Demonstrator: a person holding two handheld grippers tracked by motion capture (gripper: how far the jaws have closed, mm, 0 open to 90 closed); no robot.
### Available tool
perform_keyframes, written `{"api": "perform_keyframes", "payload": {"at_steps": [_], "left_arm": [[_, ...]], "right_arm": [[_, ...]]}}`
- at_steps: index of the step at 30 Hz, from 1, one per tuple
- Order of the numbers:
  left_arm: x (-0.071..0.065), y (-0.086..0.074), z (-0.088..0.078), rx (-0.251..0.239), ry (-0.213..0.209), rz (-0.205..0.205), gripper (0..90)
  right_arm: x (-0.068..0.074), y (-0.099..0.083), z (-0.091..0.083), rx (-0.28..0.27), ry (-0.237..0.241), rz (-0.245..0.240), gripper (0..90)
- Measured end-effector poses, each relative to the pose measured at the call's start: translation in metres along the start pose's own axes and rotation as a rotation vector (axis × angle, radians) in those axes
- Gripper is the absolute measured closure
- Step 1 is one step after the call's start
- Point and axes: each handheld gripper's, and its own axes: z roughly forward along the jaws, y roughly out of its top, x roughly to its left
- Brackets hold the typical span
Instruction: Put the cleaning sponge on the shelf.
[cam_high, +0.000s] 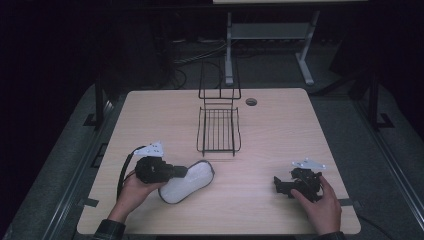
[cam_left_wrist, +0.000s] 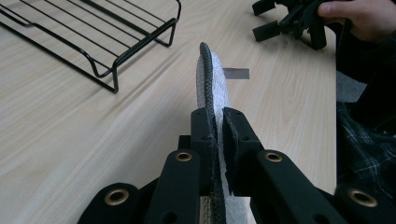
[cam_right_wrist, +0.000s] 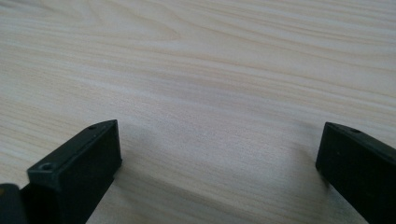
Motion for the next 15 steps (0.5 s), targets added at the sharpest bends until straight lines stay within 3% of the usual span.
{"api": "perform_keyframes", "payload": {"at_steps": [15], "left_arm": [[0.009, 0.008, -0.020, -0.050, 0.036, -0.033, 83.5]], "right_arm": [[0.000, 0.000, 0.000, 0.000, 0.000, -0.001, 0.0]]}}
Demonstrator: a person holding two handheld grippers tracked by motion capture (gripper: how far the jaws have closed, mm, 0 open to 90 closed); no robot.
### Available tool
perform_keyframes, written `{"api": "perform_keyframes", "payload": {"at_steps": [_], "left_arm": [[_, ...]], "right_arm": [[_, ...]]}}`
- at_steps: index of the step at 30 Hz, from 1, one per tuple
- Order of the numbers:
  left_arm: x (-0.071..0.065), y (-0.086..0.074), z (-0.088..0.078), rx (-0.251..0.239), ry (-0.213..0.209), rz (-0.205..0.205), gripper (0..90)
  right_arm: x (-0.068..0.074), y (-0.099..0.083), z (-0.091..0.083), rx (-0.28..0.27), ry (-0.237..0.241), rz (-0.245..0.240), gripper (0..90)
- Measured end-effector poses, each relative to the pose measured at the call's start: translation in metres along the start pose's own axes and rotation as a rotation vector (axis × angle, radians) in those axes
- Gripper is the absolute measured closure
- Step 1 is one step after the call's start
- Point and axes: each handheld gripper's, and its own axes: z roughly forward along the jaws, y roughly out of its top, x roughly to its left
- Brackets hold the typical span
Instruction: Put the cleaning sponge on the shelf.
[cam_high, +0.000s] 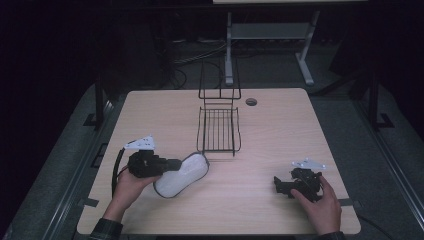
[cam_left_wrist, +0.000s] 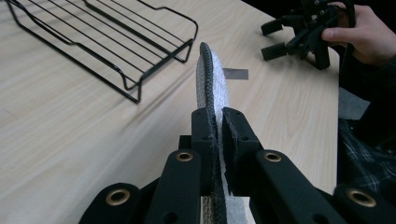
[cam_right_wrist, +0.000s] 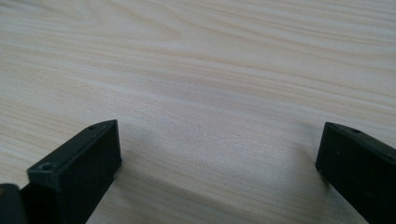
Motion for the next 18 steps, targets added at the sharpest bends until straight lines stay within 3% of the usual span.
{"api": "perform_keyframes", "payload": {"at_steps": [10, 18], "left_arm": [[0.004, 0.012, -0.008, -0.028, 0.024, -0.005, 83.7], [0.011, 0.023, -0.010, -0.052, 0.018, -0.012, 83.6]], "right_arm": [[0.000, 0.000, 0.000, 0.000, 0.000, 0.001, 0.0], [0.000, 0.000, 0.000, 0.000, 0.000, 0.000, 0.0]]}}
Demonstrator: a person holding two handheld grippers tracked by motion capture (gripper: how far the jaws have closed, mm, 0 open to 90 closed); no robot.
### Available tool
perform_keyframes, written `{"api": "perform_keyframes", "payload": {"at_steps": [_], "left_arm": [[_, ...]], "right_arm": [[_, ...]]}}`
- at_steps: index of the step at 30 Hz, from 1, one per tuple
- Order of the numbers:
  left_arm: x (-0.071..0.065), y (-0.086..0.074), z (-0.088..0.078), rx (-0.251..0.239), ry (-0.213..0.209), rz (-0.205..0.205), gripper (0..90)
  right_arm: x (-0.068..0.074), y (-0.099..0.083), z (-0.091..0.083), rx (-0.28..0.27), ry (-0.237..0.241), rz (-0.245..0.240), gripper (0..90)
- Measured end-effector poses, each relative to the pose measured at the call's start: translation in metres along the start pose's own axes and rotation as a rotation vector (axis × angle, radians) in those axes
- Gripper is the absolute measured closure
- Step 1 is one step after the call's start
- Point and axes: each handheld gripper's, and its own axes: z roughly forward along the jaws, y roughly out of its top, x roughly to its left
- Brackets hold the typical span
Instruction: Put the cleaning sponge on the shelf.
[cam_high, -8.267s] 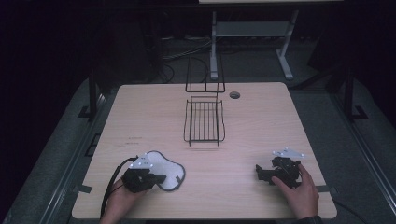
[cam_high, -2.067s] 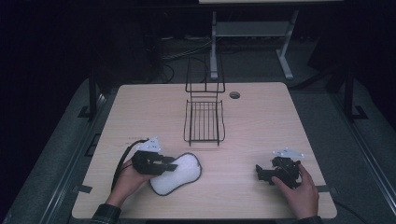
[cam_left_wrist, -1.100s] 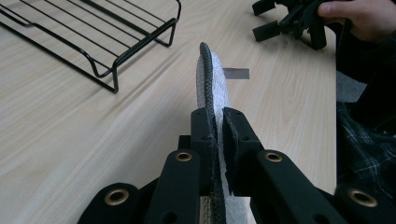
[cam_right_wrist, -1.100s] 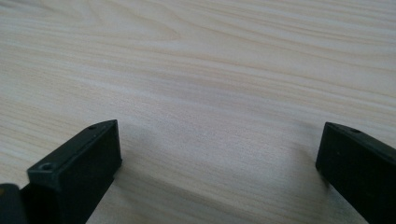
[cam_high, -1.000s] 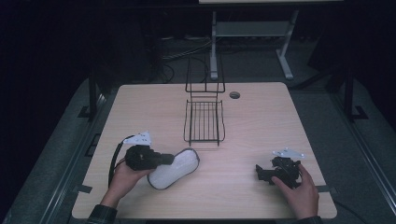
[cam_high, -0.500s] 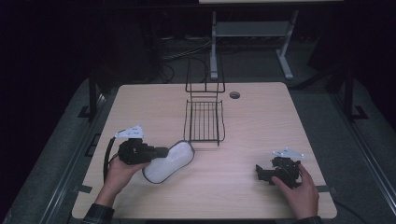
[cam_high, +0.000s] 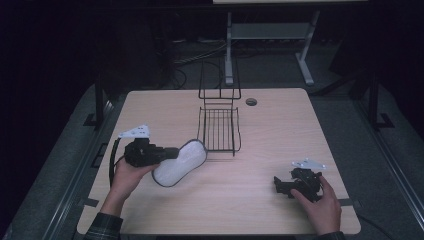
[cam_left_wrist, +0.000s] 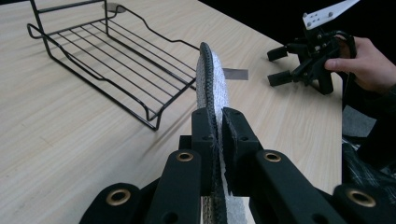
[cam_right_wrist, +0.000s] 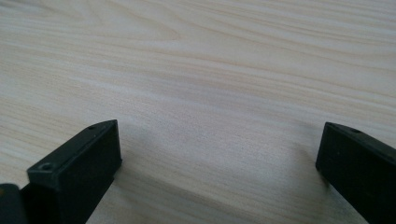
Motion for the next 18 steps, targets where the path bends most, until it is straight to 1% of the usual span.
{"api": "perform_keyframes", "payload": {"at_steps": [6, 9, 11, 18], "left_arm": [[0.006, 0.008, 0.004, -0.003, 0.011, 0.004, 83.5], [0.010, 0.012, 0.007, -0.010, 0.011, -0.002, 83.5], [0.012, 0.016, 0.010, -0.001, 0.014, 0.005, 83.5], [0.019, 0.025, 0.015, -0.008, 0.019, 0.008, 83.5]], "right_arm": [[0.000, 0.000, 0.000, 0.000, 0.001, -0.002, 0.0], [0.000, 0.000, 0.000, 0.001, 0.001, -0.004, 0.0], [0.000, 0.000, 0.000, 0.001, 0.001, -0.002, 0.0], [0.000, 0.000, 0.000, 0.001, -0.001, -0.002, 0.0]]}}
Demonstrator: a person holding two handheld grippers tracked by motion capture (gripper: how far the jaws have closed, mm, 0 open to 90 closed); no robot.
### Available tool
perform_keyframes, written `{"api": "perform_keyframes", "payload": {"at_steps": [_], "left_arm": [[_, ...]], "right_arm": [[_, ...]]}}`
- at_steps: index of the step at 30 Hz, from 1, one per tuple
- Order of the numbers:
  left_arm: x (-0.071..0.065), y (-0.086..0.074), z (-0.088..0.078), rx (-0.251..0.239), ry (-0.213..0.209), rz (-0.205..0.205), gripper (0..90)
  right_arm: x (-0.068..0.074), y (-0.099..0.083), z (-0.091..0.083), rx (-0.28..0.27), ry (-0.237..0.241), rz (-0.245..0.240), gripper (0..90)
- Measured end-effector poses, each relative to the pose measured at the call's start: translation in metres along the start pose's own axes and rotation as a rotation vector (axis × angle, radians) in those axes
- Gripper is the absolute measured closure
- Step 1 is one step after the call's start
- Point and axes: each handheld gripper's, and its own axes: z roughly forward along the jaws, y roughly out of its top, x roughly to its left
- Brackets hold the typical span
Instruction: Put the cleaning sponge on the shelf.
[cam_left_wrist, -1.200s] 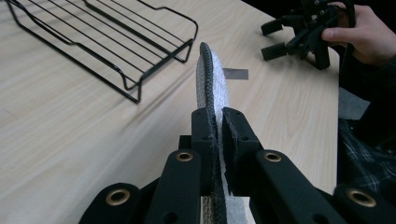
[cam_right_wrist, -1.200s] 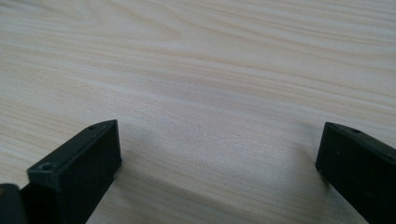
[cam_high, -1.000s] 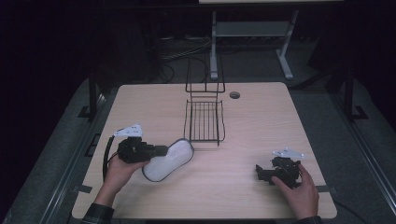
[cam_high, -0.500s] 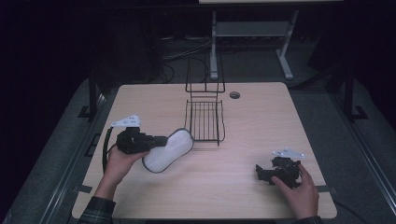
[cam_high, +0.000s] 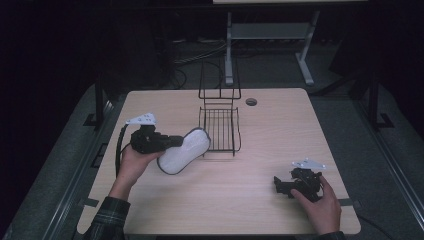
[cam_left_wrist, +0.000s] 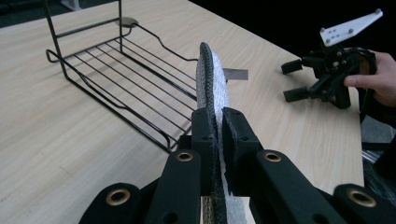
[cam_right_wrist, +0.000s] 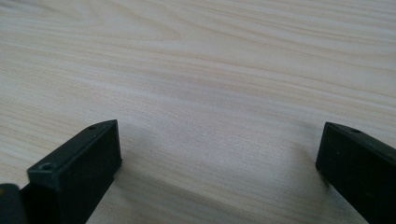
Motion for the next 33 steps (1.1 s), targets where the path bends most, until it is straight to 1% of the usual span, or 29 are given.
{"api": "perform_keyframes", "payload": {"at_steps": [5, 13, 15, 17, 20, 22, 23, 31, 33], "left_arm": [[0.006, 0.006, 0.004, -0.014, 0.004, -0.009, 83.5], [0.017, 0.017, 0.012, -0.031, 0.014, -0.010, 83.5], [0.019, 0.019, 0.015, -0.031, 0.014, -0.015, 83.5], [0.021, 0.022, 0.017, -0.030, 0.016, -0.012, 83.5], [0.024, 0.027, 0.022, -0.038, 0.021, -0.015, 83.5], [0.027, 0.029, 0.026, -0.047, 0.013, -0.022, 83.5], [0.028, 0.031, 0.028, -0.046, 0.020, -0.021, 83.5], [0.039, 0.036, 0.045, -0.068, 0.019, -0.044, 83.6], [0.042, 0.037, 0.051, -0.065, 0.020, -0.045, 83.5]], "right_arm": [[0.000, 0.000, 0.000, 0.000, 0.001, 0.002, 0.0], [0.000, 0.000, 0.000, -0.001, 0.001, 0.001, 0.0], [0.000, 0.000, 0.000, -0.001, 0.001, 0.001, 0.0], [0.000, 0.000, 0.000, -0.001, 0.001, 0.000, 0.0], [0.000, 0.000, 0.000, 0.000, 0.001, 0.000, 0.0], [0.000, 0.000, 0.000, 0.000, 0.001, 0.000, 0.0], [0.000, 0.000, 0.000, -0.001, 0.001, 0.000, 0.0], [0.000, 0.000, 0.000, -0.001, 0.001, 0.000, 0.0], [0.000, 0.000, 0.000, -0.001, 0.001, 0.000, 0.0]]}}
